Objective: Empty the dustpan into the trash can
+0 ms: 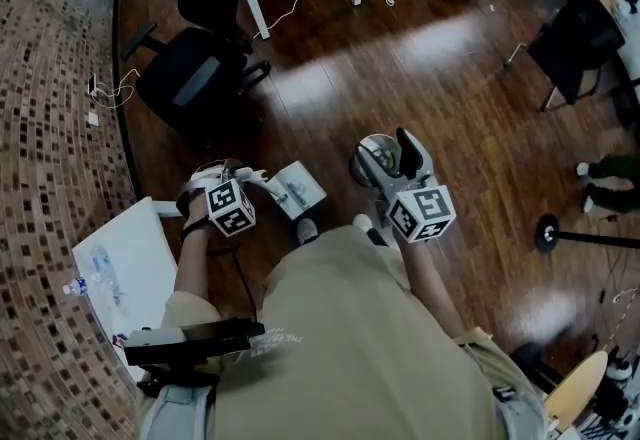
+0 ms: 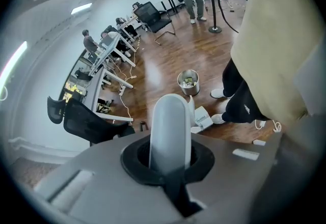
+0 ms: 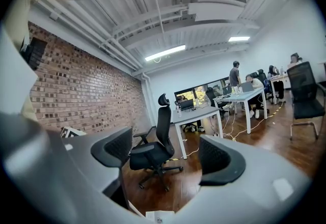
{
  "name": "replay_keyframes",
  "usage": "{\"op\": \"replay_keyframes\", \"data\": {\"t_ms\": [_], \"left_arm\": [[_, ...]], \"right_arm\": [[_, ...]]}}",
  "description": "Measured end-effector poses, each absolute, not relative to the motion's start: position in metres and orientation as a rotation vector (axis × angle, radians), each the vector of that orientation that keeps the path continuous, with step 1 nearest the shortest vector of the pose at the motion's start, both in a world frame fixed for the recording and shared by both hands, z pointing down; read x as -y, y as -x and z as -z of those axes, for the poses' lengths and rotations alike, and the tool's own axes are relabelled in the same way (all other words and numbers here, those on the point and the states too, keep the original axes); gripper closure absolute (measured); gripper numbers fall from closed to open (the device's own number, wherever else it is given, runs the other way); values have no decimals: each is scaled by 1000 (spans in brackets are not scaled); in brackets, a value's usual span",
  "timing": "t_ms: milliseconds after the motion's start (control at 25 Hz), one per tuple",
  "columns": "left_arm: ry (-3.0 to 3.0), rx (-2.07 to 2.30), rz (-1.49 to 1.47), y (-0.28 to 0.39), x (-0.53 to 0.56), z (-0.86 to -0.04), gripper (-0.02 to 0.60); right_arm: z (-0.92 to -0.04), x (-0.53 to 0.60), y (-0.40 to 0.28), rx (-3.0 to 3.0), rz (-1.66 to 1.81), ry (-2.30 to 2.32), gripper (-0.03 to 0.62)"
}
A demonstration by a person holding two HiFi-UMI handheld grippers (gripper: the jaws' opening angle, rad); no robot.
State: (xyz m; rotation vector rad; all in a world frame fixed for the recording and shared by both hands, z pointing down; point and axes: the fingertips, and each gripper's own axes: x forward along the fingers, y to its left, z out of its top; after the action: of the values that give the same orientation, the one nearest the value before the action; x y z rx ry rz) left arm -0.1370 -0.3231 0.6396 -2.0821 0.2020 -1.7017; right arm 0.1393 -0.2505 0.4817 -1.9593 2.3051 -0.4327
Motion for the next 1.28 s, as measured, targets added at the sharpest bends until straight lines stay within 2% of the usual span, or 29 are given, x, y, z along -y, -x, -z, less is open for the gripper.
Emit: {"op": "replay_keyframes", "data": {"t_ms": [680, 1280], "left_arm": [[1999, 11, 1609, 76, 312, -555, 581], [2082, -58, 1548, 29, 326, -474, 581]], "right_arm": [[-480, 226, -168, -2223, 402, 2046, 200], [-475, 202, -194, -2128, 403, 2114, 204]]}}
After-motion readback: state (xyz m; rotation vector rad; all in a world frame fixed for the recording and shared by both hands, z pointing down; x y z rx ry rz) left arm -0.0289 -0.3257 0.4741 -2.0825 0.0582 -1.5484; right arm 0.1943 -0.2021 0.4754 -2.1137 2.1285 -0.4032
